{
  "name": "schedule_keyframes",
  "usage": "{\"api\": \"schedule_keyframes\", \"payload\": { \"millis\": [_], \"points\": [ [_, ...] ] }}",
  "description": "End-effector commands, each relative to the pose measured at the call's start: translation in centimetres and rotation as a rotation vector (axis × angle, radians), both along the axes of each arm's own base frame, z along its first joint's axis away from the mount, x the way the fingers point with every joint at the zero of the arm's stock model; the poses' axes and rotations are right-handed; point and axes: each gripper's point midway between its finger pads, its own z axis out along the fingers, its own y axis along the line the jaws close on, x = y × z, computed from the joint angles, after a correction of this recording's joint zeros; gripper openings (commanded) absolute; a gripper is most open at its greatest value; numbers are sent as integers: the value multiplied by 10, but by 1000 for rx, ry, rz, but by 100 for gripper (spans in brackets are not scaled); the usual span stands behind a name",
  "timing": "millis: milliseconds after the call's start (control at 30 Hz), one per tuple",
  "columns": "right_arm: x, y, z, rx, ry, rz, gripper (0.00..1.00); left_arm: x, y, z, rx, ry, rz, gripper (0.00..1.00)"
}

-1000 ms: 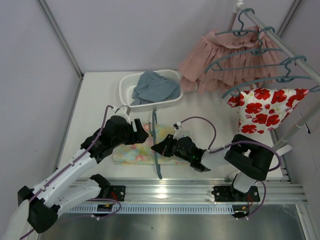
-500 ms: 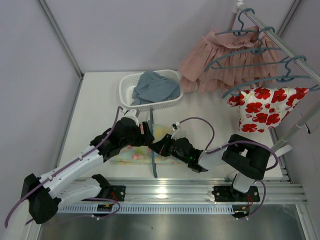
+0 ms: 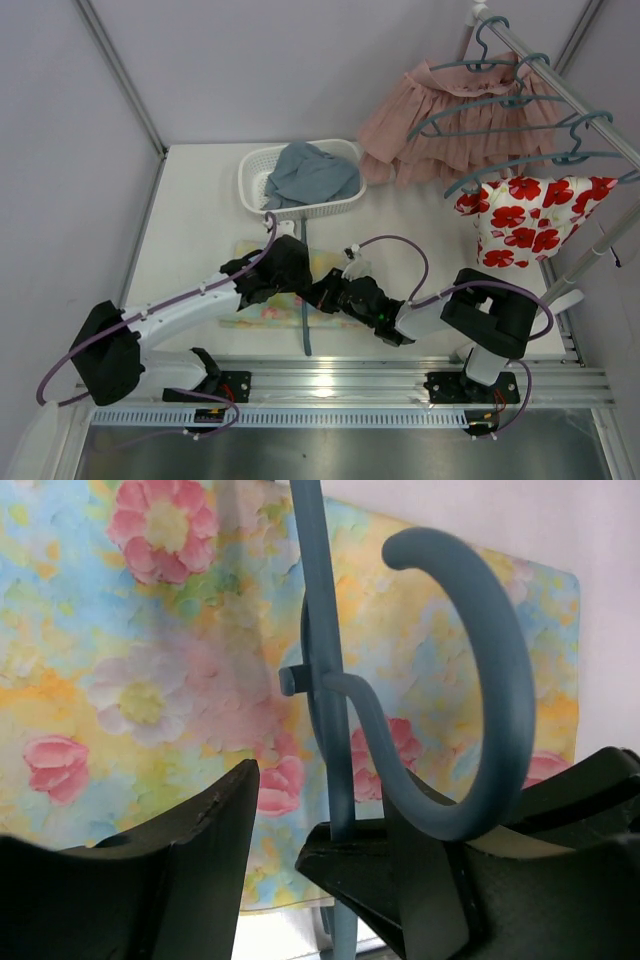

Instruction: Place the skirt on the hanger

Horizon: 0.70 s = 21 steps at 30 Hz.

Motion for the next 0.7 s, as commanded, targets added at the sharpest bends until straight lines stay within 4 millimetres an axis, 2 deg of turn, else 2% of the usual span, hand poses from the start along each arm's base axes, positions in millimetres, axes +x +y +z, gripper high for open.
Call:
{"api": "schedule_keyframes", "payload": {
  "millis": [0,167,367,467,533,567,667],
  "points": [
    [9,10,22,65,-48,-28,0,20,-11,18,-23,-80,87,57],
    [6,12,24,70,-53,-7,0,23,-10,5,16,-79,112,50],
    [3,13,21,51,-48,5,0,24,-4,-10,52,-88,129,29],
    [0,12,19,32,-43,12,0,24,-3,-12,52,-90,133,24],
    [-3,12,19,21,-47,23,5,24,-1,-12,60,-91,134,22],
    [-4,12,20,14,-49,27,15,24,0,-12,63,-93,135,21],
    [-10,8,21,-43,-65,32,28,24,2,-9,69,-103,133,16]
  ]
}}
